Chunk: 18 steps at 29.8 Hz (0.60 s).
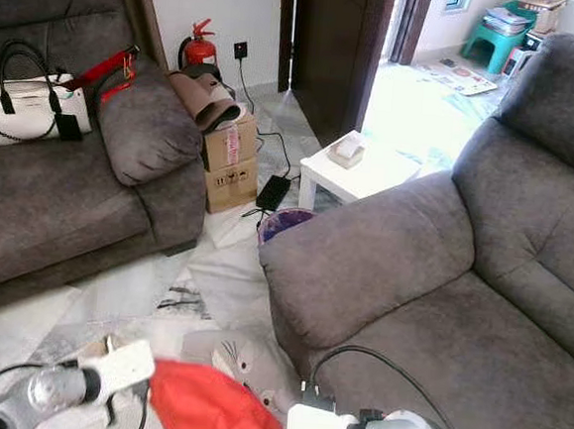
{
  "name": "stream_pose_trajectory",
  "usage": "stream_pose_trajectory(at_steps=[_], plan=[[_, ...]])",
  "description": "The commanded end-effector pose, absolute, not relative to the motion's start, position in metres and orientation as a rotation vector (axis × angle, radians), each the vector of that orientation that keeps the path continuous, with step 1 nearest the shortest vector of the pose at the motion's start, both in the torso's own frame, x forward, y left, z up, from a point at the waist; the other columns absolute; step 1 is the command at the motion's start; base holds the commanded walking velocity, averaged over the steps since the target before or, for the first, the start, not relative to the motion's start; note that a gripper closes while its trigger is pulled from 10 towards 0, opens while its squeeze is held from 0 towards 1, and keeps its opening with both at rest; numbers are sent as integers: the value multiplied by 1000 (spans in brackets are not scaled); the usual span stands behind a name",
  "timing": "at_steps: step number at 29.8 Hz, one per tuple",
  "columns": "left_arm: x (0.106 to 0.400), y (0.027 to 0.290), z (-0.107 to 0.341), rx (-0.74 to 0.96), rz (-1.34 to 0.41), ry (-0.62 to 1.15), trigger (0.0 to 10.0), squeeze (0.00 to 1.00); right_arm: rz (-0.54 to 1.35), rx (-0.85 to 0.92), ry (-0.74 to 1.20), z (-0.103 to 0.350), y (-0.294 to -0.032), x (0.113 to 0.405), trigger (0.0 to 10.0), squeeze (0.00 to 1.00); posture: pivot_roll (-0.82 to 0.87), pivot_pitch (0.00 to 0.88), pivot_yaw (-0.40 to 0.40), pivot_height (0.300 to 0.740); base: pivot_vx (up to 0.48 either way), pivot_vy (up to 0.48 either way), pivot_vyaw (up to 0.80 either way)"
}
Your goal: Move the pillow to the sofa from floor
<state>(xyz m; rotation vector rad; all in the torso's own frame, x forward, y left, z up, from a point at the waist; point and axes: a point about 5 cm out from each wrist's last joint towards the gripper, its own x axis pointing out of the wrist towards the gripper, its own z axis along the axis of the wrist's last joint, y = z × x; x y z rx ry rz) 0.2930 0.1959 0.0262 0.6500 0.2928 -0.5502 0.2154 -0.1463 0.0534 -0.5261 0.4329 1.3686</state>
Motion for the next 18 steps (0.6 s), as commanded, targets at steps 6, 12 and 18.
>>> stream_pose_trajectory(at_steps=[6, 12, 18], plan=[[307, 194, 62, 263, -139, 47, 10000, 0, 994, -275, 275, 51, -143, 238, 10000, 0, 42, 88, 26, 740, 0, 0, 0], [292, 185, 67, 136, -35, -6, 10000, 0, 615, -1, 183, 53, -151, 256, 10000, 0, 44, 103, 30, 740, 0, 0, 0], [282, 186, 79, 82, 48, -58, 10000, 0, 355, 139, 105, 60, -152, 273, 10000, 0, 56, 112, 31, 740, 0, 0, 0]])
